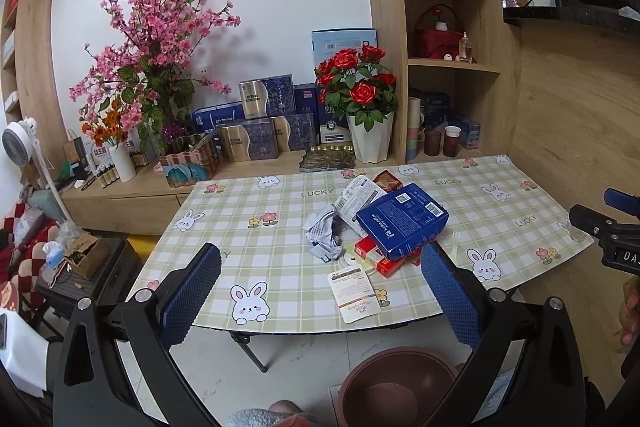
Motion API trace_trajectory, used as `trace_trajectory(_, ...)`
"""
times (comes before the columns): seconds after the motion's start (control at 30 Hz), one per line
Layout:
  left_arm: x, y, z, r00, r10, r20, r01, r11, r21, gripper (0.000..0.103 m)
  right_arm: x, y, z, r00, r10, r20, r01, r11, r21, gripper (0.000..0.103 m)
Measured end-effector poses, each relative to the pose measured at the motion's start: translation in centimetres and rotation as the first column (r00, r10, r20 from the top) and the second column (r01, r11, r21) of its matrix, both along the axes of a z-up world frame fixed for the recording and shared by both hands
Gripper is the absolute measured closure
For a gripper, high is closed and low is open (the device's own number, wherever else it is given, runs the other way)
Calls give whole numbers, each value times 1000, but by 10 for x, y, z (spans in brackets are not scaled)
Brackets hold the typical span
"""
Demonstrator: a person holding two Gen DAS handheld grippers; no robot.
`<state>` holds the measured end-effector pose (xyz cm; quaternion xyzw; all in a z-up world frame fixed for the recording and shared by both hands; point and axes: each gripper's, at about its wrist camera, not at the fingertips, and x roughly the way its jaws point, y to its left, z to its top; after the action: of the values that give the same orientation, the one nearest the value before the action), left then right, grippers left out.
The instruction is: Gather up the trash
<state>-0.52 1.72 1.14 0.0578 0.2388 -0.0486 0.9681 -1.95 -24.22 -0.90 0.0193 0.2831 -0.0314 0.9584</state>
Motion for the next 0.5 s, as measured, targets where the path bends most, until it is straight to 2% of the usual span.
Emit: trace_trajectory(0.5, -4, 3, -1, 1000, 1, 10, -1, 1000, 11, 5, -3, 2, -2, 1000, -14, 15, 13, 1000, 18, 6)
